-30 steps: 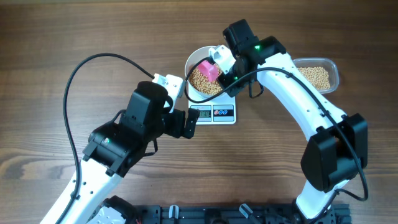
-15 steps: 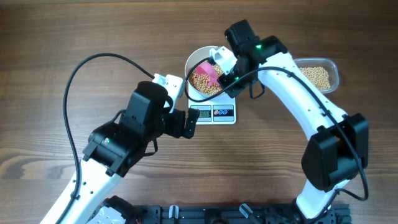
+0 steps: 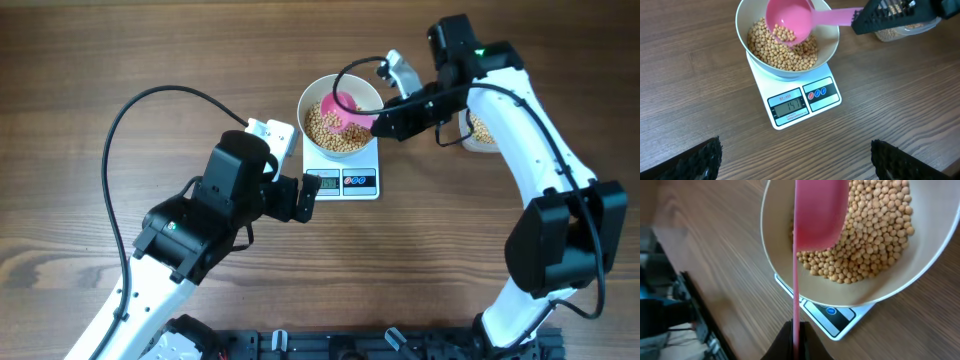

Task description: Scoop item into bowl and weigh 150g on scale

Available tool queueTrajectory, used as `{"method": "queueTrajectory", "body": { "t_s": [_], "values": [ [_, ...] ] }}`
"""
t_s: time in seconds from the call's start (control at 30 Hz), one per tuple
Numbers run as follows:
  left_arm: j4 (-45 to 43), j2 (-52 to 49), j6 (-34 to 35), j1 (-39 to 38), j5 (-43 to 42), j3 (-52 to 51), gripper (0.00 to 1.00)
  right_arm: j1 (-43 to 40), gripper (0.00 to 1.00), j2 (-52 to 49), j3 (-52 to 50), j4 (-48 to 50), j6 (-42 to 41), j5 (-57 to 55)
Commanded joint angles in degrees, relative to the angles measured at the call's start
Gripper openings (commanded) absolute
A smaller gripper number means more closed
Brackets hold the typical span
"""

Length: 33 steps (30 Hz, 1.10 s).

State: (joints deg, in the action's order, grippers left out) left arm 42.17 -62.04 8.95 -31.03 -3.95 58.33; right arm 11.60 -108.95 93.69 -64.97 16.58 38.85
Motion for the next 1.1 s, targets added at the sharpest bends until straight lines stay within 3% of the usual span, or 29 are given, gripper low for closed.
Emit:
{"method": "queueTrajectory", "body": {
  "t_s": [0.0, 0.17, 0.4, 0.63, 0.8, 1.07],
  "values": [
    [-0.15, -0.22, 0.52, 0.22, -0.46, 0.31, 1.00, -1.55, 0.04, 2.12, 1.57, 0.22, 0.28, 3.67],
    [-0.15, -0.22, 0.52, 0.22, -0.46, 0.31, 1.00, -1.22, 0.04, 2.49, 1.57, 0.98, 4.63, -10.01],
    [-0.15, -0.22, 0.52, 0.22, -0.46, 0.31, 1.00, 1.22, 0.04, 5.20, 1.57, 4.00, 5.92, -16.70],
    [-0.15, -0.22, 0.55, 0.22, -0.46, 0.31, 1.00, 4.44, 0.04, 6.40, 1.46, 4.68, 7.61, -16.63],
    [-0.15, -0.22, 0.52, 0.22, -0.46, 0.31, 1.00, 7.21, 0.04, 6.19, 1.40, 5.20, 9.01, -27.93],
    [-0.15, -0.22, 0.55, 0.22, -0.46, 0.28, 1.00, 8.07, 0.04, 6.21, 1.38, 5.57, 7.48, -23.56]
  ]
}}
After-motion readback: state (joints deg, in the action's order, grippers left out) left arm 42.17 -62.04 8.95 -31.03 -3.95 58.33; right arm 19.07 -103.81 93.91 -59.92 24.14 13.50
